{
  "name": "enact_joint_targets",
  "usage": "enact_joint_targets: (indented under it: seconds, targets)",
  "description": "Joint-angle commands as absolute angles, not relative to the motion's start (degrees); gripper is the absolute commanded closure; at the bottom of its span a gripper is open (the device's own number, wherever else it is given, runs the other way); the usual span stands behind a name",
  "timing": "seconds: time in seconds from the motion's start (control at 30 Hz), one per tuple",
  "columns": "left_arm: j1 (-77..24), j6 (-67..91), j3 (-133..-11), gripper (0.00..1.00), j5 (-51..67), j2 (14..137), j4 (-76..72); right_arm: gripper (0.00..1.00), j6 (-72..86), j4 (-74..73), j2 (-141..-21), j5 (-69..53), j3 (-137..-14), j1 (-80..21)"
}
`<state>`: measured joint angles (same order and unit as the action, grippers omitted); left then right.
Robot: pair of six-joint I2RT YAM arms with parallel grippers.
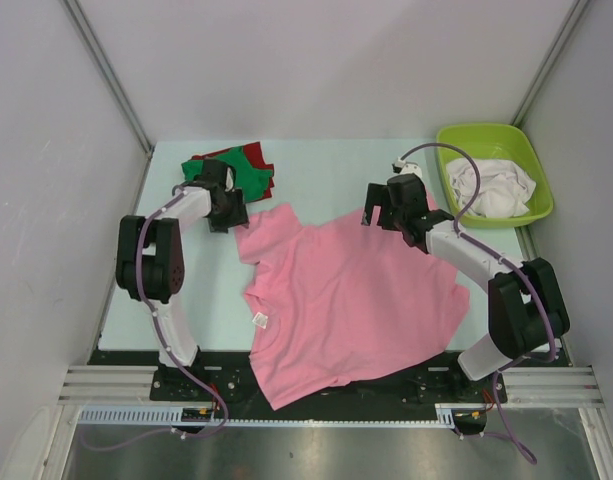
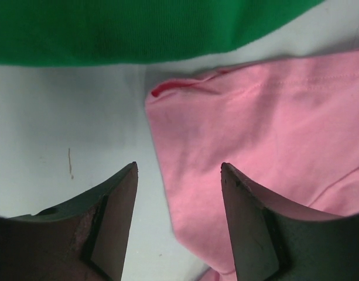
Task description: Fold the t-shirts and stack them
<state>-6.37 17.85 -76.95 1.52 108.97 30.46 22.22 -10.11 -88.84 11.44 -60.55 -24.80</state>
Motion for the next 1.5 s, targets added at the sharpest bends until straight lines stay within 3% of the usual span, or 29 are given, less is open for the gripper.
enact_joint_targets:
  seconds: [0.0,0.73,0.83,0.93,0.97,1.07,1.47]
  targets:
    - [-6.5,15.6,-81.5,0.36,-2.0,111.7,27.9,0.00,21.9,-5.9,-89.6,9.3,-62.8,-23.4]
    - [-7.9,15.2,-91.1,0.45,-5.4,122.0,32.9,0.00,24.0,-5.4,-92.0,5.4,-62.8,-16.8]
    - [-8.6,15.1,-92.3,0.52,-6.7,123.0,34.3,0.00,24.3,-5.5,-91.9,5.4,-62.8,-16.3]
    - [-8.9,15.2,-92.1,0.69,-6.8,123.0,34.5,0.00,25.7,-5.5,-92.7,7.5,-62.9,-15.2]
    - [-8.9,15.1,-91.9,0.81,-6.8,122.8,34.3,0.00,26.2,-5.8,-93.2,7.6,-63.0,-13.7]
    - [-8.9,15.1,-91.3,1.00,-6.7,122.2,33.9,0.00,27.0,-6.8,-97.1,6.6,-65.5,-11.8]
    - [-8.9,16.1,-90.7,1.00,-3.4,116.1,33.7,0.00,23.8,-14.1,-116.7,19.1,-85.5,-7.3]
